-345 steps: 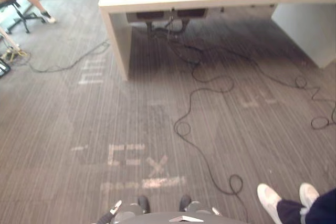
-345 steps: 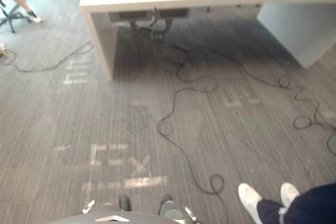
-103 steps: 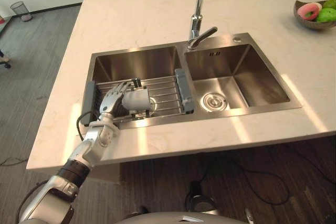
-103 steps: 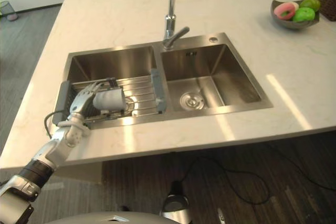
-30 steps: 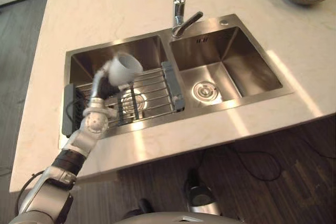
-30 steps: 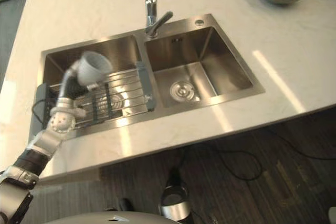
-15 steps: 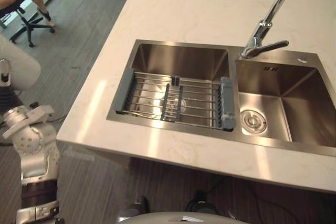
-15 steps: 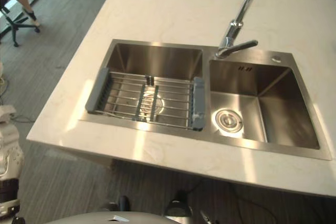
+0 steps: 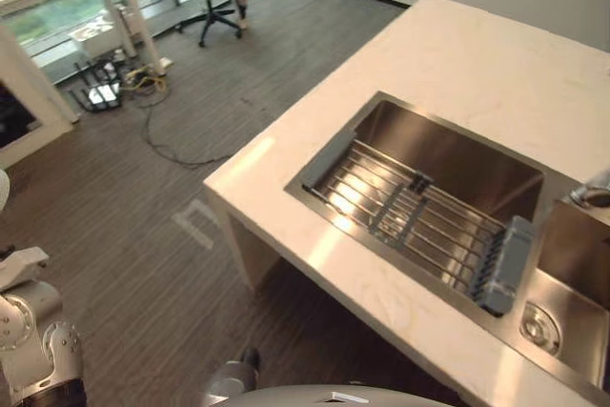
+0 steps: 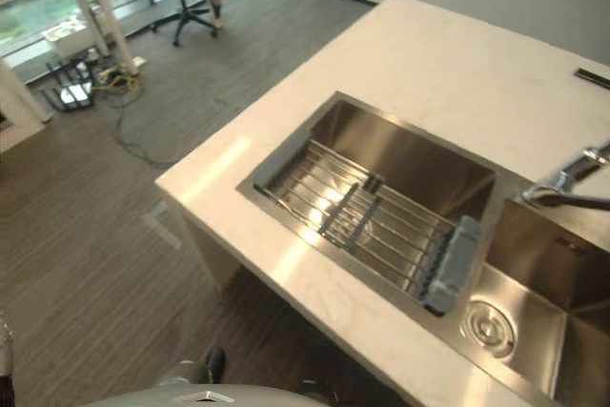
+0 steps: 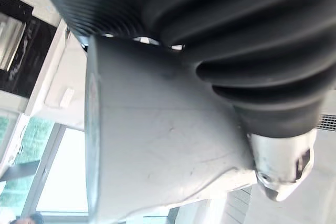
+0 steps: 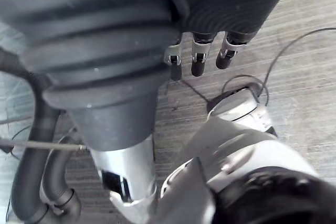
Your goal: Walk over to the sink, pick up the cup, carry it to the dishwasher, place the cup inside the dishwasher, then close the dishwasher door
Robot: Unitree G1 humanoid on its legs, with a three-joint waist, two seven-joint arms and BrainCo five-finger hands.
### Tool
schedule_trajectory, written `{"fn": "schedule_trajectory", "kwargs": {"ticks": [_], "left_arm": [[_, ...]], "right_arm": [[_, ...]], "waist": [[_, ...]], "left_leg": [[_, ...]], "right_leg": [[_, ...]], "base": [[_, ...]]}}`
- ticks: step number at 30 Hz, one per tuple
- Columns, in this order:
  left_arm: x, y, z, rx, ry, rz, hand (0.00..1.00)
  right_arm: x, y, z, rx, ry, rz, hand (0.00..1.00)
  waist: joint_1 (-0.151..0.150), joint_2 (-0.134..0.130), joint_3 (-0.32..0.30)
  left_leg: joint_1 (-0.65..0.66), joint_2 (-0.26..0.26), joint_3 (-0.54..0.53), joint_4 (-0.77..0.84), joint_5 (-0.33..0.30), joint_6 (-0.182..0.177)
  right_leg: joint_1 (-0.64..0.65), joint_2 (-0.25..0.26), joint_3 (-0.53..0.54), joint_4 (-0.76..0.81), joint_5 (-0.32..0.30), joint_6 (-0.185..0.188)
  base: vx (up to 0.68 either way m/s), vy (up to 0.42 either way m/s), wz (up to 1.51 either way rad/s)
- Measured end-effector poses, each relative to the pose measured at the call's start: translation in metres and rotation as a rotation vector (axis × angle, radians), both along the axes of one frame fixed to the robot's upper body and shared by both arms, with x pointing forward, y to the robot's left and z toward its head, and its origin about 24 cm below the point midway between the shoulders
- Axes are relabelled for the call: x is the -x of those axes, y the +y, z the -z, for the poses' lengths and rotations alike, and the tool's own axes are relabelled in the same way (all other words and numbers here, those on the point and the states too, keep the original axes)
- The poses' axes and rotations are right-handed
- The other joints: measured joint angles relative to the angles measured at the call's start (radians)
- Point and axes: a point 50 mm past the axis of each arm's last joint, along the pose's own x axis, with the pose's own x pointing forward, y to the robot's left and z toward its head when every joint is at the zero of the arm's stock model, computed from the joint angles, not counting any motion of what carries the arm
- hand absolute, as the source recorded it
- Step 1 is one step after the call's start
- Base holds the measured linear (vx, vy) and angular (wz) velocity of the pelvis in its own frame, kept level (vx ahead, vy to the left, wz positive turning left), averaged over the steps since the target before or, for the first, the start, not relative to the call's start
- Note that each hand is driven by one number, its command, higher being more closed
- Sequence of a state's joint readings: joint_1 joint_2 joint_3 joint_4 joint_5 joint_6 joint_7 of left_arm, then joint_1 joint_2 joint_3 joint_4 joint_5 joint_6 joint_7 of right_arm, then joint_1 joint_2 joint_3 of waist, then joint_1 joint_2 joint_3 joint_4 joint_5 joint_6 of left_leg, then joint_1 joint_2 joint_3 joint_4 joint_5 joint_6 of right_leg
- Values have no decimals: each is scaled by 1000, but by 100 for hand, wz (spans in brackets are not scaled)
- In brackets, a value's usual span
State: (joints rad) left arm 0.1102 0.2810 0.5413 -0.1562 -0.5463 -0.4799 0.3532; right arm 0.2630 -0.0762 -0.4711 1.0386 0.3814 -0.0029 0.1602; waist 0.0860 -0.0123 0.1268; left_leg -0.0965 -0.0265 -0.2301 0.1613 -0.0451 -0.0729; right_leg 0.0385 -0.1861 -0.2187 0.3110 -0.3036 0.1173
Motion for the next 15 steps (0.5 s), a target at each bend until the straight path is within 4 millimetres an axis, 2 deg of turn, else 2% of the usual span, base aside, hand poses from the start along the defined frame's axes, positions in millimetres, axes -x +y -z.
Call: {"fn": "schedule_trajectory", "kwargs": {"ticks": [1,4,6,7,8,9,10,11,12,13,14,15], "left_arm": [[0,-4,6,12,13,19,100],[-1,-8,10,-6,39,65,100],[-2,-9,10,-12,30,108,100],[-2,-8,9,-19,27,123,100],[-5,-7,8,-34,30,144,100],[-8,-8,8,-41,29,168,100],[-12,-11,6,-65,30,216,100],[-15,-16,7,-82,33,262,100],[-17,-19,8,-84,35,288,100],[-20,-24,9,-92,27,323,100],[-24,-25,2,-96,-21,339,100],[-24,-24,2,-94,-29,337,100]], "right_arm": [[-11,-7,-2,14,-24,-1,0],[-25,-16,-5,36,-40,-39,0],[-26,-16,-4,24,-23,-43,0],[-27,-13,-3,10,-10,-39,0],[-25,-10,-2,-6,6,-31,0],[-21,-10,-1,-10,23,-24,0],[-9,-11,0,-15,57,-1,0],[-3,-16,-2,-10,60,42,0],[0,-18,-2,-3,57,74,0],[6,-17,-2,-4,55,153,0],[10,-11,1,-17,76,178,0],[9,-12,1,-15,82,181,0]], "waist": [[5,15,9],[18,43,17],[19,43,22],[18,50,30],[0,46,44],[-10,51,46],[-23,56,47],[-34,80,38],[-40,88,41],[-69,88,42],[-83,41,47],[-75,27,49]], "left_leg": [[-8,0,-15,13,7,-10],[-5,0,-16,-5,42,-20],[-11,8,29,-33,70,-4],[-14,35,137,-36,62,59],[-23,89,291,-14,48,119],[-30,119,363,1,43,134],[-31,166,500,13,39,161],[-26,179,594,4,12,234],[-25,178,633,-9,-11,299],[-28,180,701,-45,-93,320],[-70,177,760,37,-56,302],[-84,198,783,116,-27,287]], "right_leg": [[6,3,-17,12,-16,-5],[0,-3,-51,79,-57,-23],[3,-23,-103,116,-82,-36],[25,-28,-149,125,-87,-41],[72,-35,-225,112,-77,-32],[101,-37,-270,102,-73,-31],[136,-43,-345,95,-73,-30],[146,-47,-402,126,-70,-39],[134,-56,-405,154,-59,-59],[106,-19,-381,104,-75,-77],[75,-109,-416,124,-73,-88],[51,-155,-444,164,-72,-89]], "base": [[-86,-77,68],[-121,-70,51],[-171,-67,77],[-163,-88,120],[-119,-113,146],[-29,-100,184],[-17,-64,194],[-18,-53,191],[-74,-64,197],[-98,-25,196],[-120,1,164],[-96,8,75]]}}
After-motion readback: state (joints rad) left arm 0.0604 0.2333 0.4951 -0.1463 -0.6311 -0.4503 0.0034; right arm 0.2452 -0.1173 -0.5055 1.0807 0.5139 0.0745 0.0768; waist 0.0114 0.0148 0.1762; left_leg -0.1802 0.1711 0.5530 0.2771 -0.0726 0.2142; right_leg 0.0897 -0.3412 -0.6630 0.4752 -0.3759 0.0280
